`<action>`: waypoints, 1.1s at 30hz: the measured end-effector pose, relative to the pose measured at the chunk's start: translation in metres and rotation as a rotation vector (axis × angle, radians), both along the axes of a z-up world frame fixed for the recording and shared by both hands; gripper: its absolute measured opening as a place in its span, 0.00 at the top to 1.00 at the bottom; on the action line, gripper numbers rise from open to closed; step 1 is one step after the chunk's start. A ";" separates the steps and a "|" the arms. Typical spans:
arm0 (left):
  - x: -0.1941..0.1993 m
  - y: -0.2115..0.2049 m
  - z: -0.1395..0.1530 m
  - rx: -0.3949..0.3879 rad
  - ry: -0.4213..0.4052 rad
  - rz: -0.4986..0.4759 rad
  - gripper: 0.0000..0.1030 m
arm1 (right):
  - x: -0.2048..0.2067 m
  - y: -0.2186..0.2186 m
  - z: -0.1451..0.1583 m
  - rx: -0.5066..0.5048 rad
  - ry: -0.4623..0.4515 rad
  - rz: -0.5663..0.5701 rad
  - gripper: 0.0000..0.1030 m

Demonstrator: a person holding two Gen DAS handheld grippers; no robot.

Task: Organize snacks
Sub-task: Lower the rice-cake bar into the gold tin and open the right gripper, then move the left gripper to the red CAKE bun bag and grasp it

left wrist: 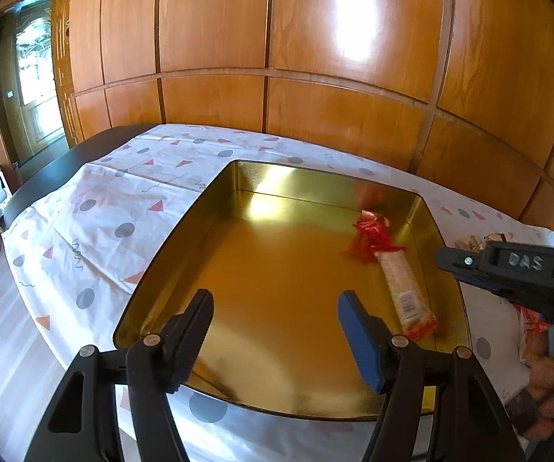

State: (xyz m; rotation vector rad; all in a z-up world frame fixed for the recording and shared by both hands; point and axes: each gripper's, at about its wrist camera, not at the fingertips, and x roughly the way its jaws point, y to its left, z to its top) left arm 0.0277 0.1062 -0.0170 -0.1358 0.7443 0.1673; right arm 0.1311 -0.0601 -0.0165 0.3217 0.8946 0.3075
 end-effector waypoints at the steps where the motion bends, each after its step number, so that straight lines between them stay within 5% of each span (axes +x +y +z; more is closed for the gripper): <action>1: 0.000 0.000 0.000 0.002 0.000 0.000 0.34 | -0.005 -0.002 0.002 -0.011 -0.017 -0.002 0.72; 10: -0.001 -0.007 -0.001 0.014 -0.002 -0.026 0.34 | -0.056 -0.053 0.015 -0.129 -0.121 -0.059 0.70; 18: -0.004 -0.017 0.002 0.026 -0.012 -0.065 0.34 | -0.093 -0.115 0.001 -0.245 -0.108 -0.162 0.69; 28: -0.004 -0.036 0.009 0.016 -0.016 -0.142 0.34 | -0.124 -0.220 -0.007 -0.234 -0.077 -0.461 0.69; 33: -0.006 -0.055 0.016 0.016 -0.028 -0.210 0.34 | -0.127 -0.263 -0.027 -0.230 0.021 -0.637 0.69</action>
